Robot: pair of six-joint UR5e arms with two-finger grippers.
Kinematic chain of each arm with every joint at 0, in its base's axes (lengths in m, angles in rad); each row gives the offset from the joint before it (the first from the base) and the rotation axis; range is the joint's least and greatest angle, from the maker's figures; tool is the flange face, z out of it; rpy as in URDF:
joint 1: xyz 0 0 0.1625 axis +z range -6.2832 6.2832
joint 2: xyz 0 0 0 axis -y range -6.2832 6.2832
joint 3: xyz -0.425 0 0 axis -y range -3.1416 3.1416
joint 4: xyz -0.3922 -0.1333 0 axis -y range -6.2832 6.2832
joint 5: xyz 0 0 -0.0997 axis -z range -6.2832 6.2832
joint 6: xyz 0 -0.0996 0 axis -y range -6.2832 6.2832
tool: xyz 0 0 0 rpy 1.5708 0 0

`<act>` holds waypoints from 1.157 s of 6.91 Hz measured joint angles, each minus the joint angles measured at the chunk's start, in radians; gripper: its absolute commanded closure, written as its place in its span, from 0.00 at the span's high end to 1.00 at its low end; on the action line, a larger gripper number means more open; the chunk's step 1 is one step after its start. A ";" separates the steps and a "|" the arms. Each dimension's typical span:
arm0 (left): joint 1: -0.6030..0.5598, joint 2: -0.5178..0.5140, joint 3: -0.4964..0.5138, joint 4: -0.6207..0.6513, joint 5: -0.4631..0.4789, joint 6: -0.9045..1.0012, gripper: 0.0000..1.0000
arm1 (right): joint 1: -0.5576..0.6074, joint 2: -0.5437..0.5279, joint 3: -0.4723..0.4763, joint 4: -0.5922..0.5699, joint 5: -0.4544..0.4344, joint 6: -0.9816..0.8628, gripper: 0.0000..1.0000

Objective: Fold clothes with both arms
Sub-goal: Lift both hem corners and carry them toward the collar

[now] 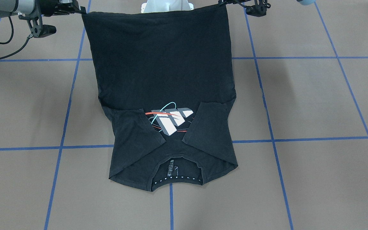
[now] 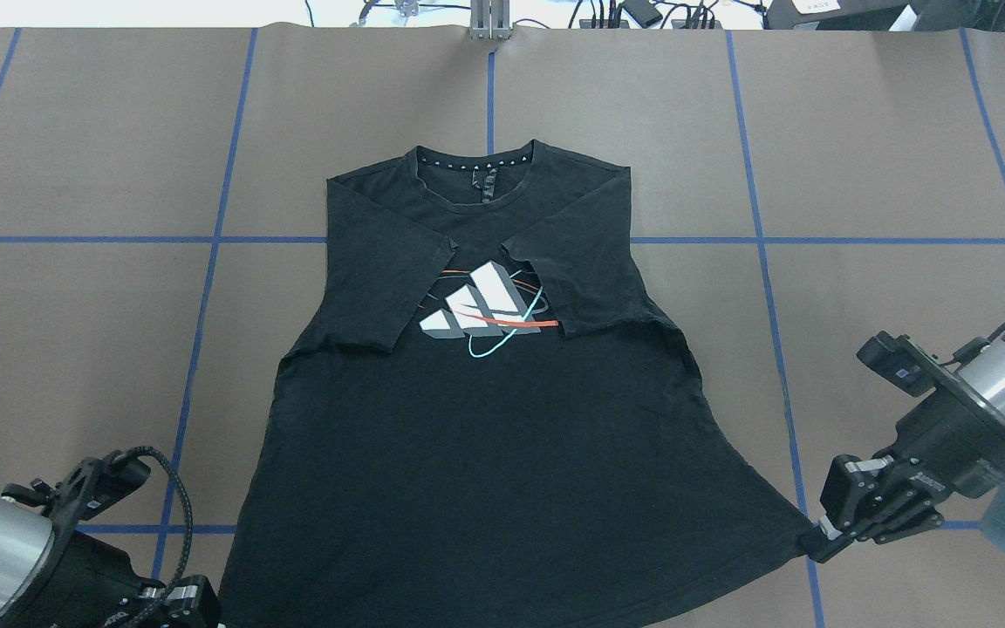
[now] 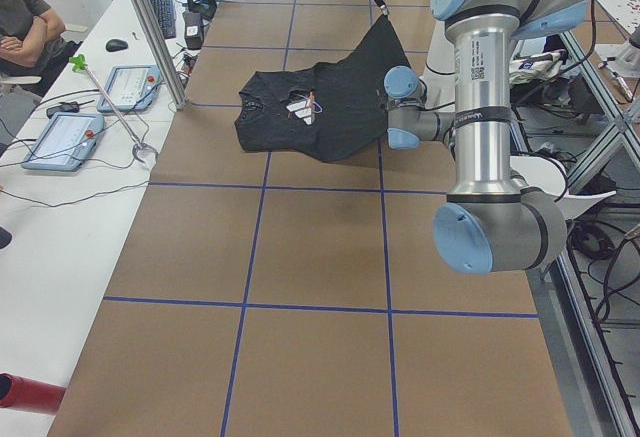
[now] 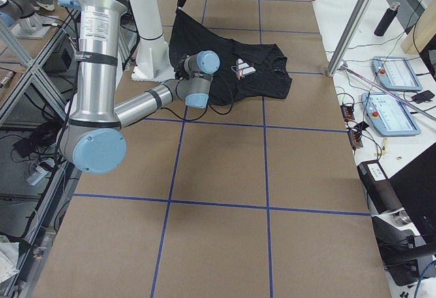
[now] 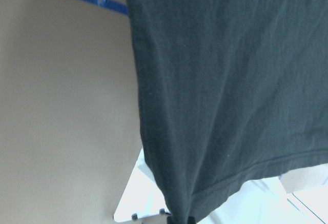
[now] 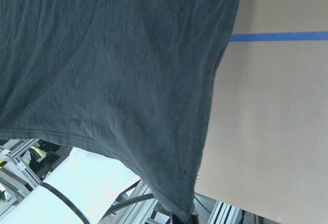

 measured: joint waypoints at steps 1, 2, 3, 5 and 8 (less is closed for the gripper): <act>-0.062 -0.011 0.006 0.000 -0.006 0.003 0.00 | 0.020 0.043 -0.042 0.003 -0.033 -0.001 0.00; -0.147 -0.051 0.027 0.000 -0.008 0.019 0.00 | 0.071 0.117 -0.108 0.004 -0.053 -0.009 0.00; -0.226 -0.119 0.065 0.000 -0.005 0.039 0.00 | 0.137 0.189 -0.174 0.005 -0.063 -0.038 0.00; -0.344 -0.251 0.161 0.001 0.003 0.052 0.00 | 0.231 0.253 -0.262 0.005 -0.105 -0.162 0.00; -0.511 -0.383 0.368 -0.002 0.014 0.072 0.00 | 0.258 0.348 -0.377 0.002 -0.219 -0.219 0.00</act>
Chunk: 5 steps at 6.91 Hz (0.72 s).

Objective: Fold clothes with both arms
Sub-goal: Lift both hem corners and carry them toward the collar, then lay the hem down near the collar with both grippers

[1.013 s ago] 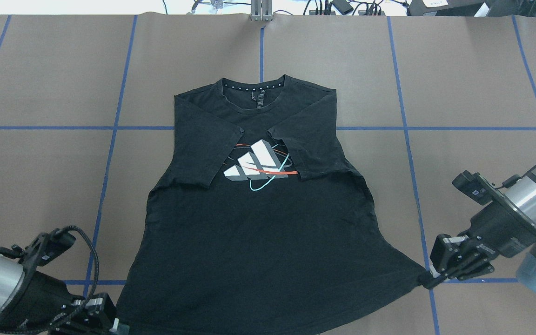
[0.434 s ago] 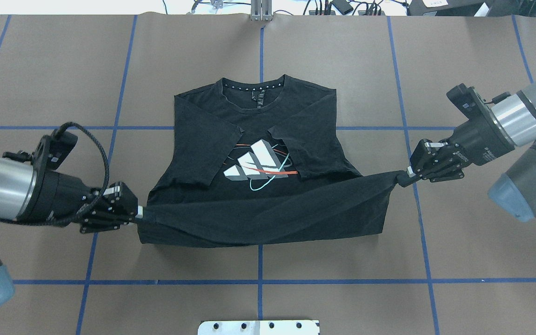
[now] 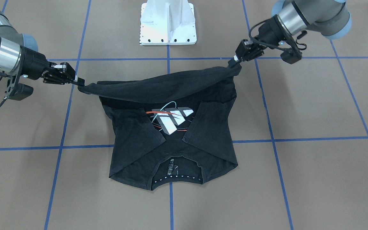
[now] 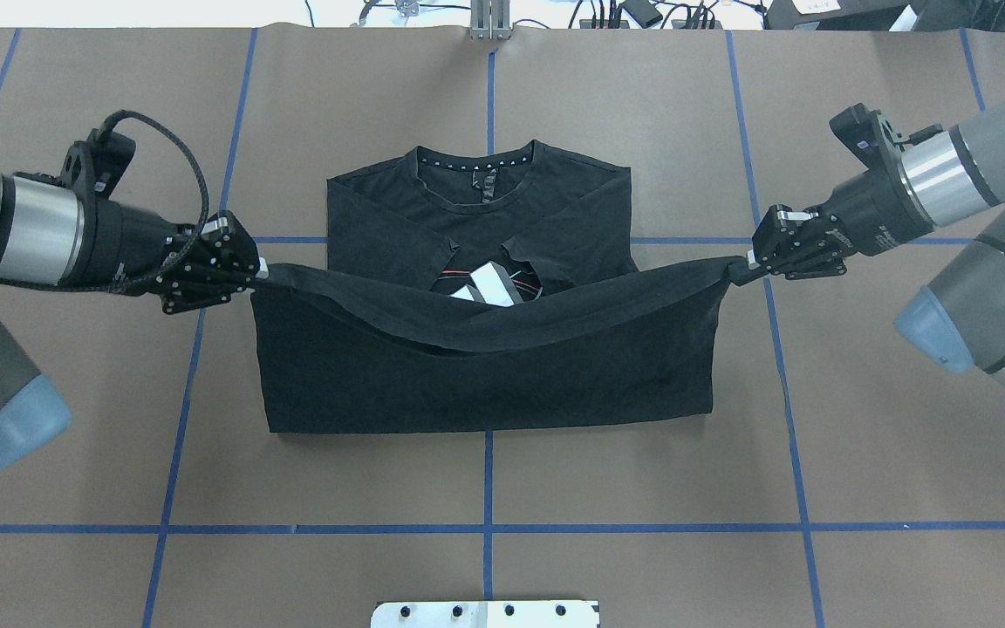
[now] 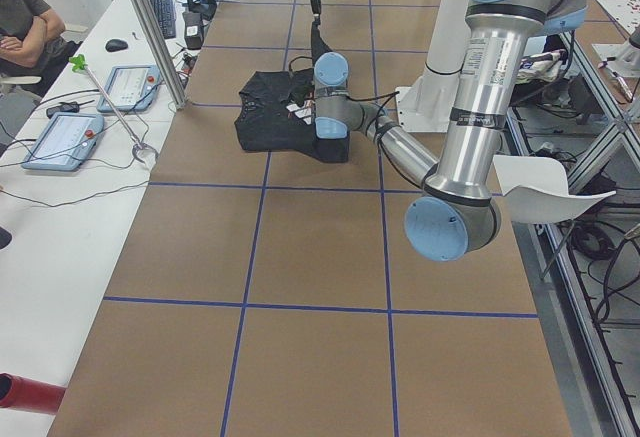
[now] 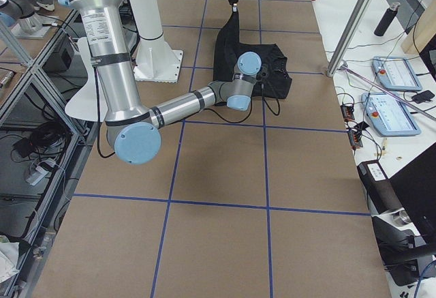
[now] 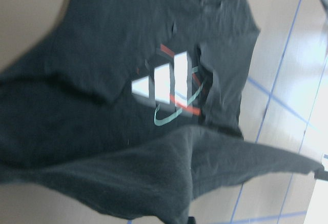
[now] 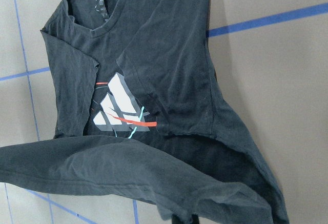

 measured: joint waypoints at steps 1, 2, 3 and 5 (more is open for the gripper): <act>-0.028 -0.050 0.094 -0.002 0.024 0.028 0.00 | 0.003 0.043 -0.052 0.000 -0.034 -0.001 0.00; -0.039 -0.095 0.183 -0.006 0.058 0.050 0.00 | 0.012 0.082 -0.103 0.000 -0.062 -0.002 0.00; -0.043 -0.136 0.265 -0.010 0.088 0.060 0.00 | 0.028 0.115 -0.153 0.000 -0.083 -0.003 0.00; -0.044 -0.178 0.372 -0.015 0.135 0.065 0.00 | 0.045 0.176 -0.246 0.000 -0.133 -0.005 0.00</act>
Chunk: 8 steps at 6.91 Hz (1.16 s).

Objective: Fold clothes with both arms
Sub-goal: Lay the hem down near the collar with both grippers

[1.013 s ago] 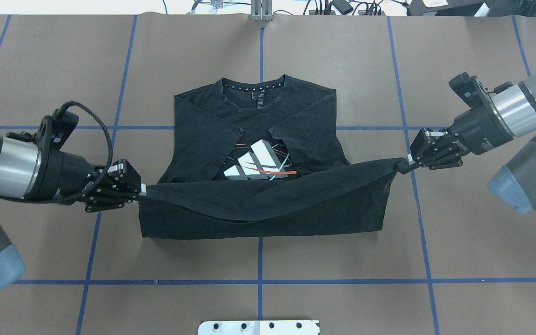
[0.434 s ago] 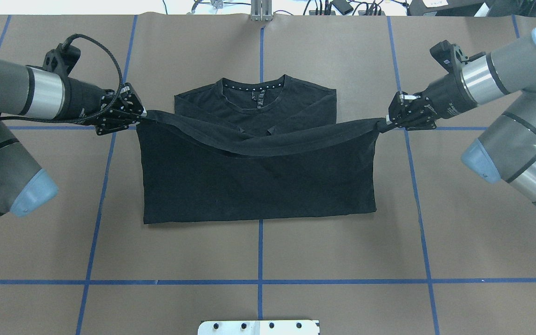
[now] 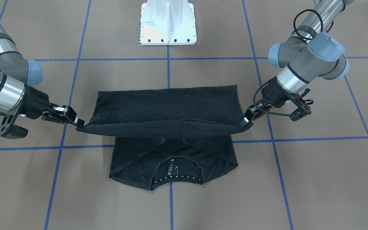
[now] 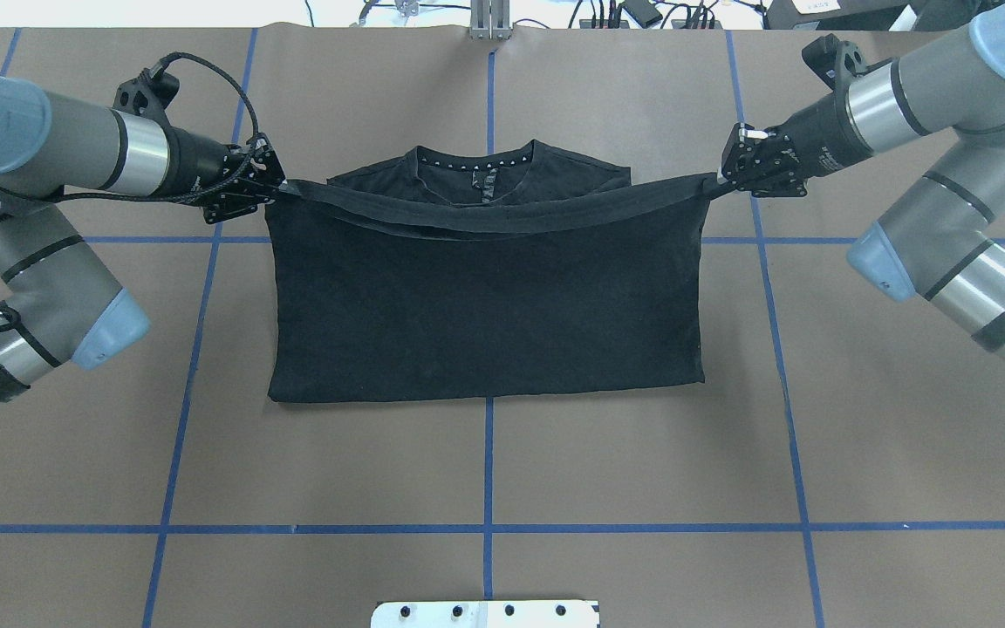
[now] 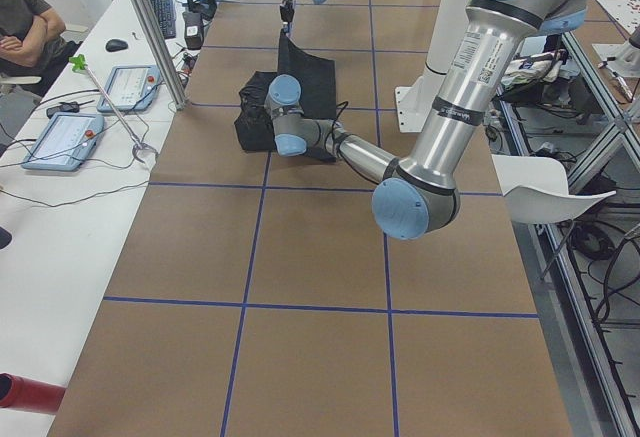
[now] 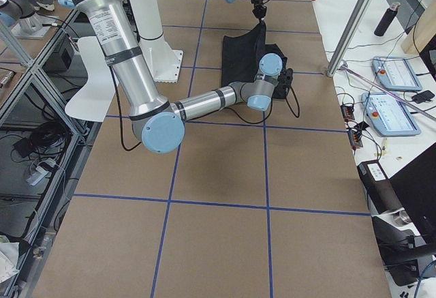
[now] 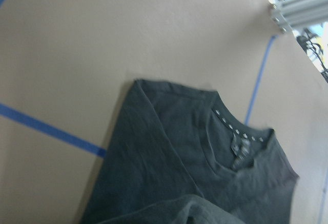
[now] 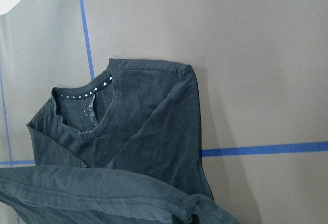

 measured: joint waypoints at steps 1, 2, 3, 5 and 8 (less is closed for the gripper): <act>-0.003 -0.005 0.025 -0.002 0.014 0.000 0.00 | 0.001 0.030 -0.041 0.000 -0.023 0.000 0.00; -0.009 -0.005 0.042 -0.002 0.023 0.000 0.00 | 0.002 0.058 -0.076 0.000 -0.046 0.000 0.00; -0.021 -0.005 0.059 -0.002 0.027 0.000 0.00 | 0.002 0.087 -0.113 0.000 -0.071 0.000 0.00; -0.038 -0.006 0.098 -0.002 0.045 0.001 0.00 | 0.003 0.129 -0.176 0.000 -0.117 0.000 0.00; -0.040 -0.041 0.142 -0.001 0.058 -0.008 0.00 | 0.003 0.146 -0.209 -0.001 -0.144 0.000 0.00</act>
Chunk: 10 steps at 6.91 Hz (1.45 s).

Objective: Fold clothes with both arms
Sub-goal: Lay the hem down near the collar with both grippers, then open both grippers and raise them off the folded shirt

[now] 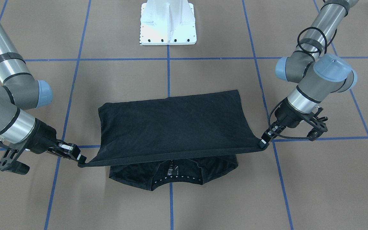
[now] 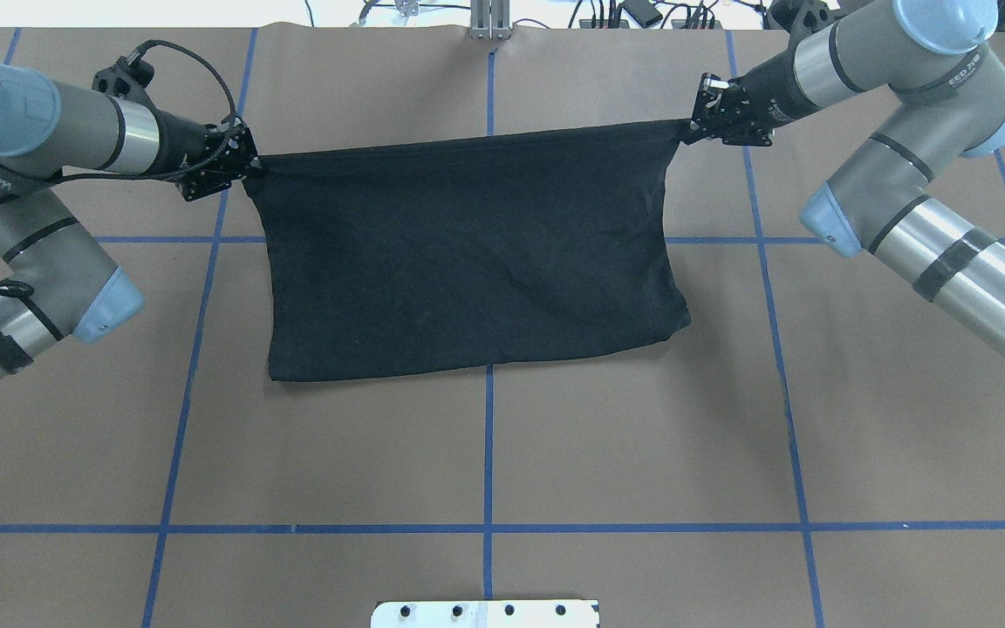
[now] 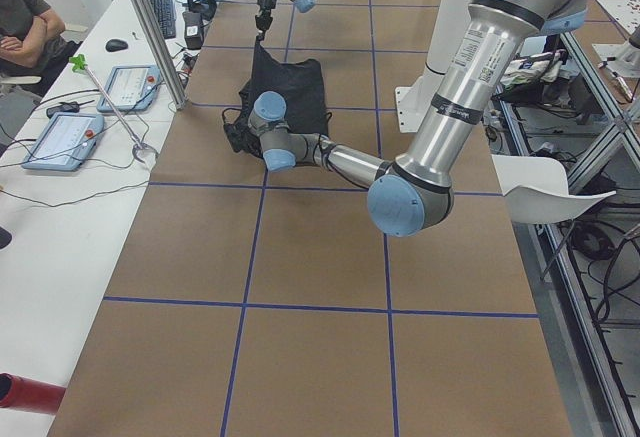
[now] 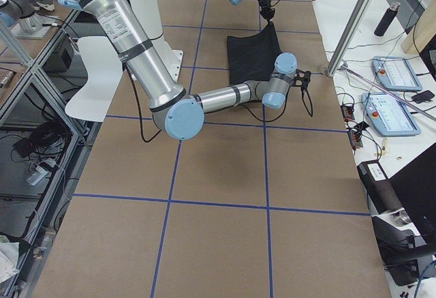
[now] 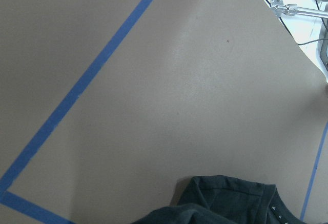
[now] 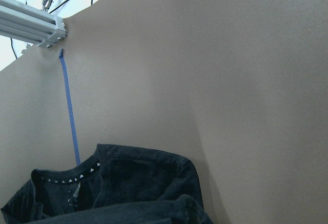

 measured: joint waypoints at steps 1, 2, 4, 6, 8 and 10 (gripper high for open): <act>0.001 -0.018 0.017 0.000 0.000 -0.003 0.00 | 0.000 0.002 -0.004 0.000 -0.001 0.000 0.00; 0.001 -0.029 0.023 0.000 0.000 -0.005 0.00 | -0.001 0.005 -0.005 0.000 -0.001 0.004 0.00; 0.004 -0.044 0.023 0.001 -0.001 -0.013 0.00 | -0.009 0.010 -0.001 0.001 0.001 0.011 0.00; 0.021 -0.064 0.025 0.004 0.000 -0.032 0.99 | -0.016 0.005 0.002 0.003 0.004 0.011 0.07; 0.029 -0.069 0.027 0.007 0.001 -0.031 1.00 | -0.018 -0.002 0.001 0.003 0.010 0.010 1.00; 0.021 -0.068 0.024 0.012 0.000 -0.028 1.00 | -0.017 0.000 -0.005 -0.004 0.012 0.015 1.00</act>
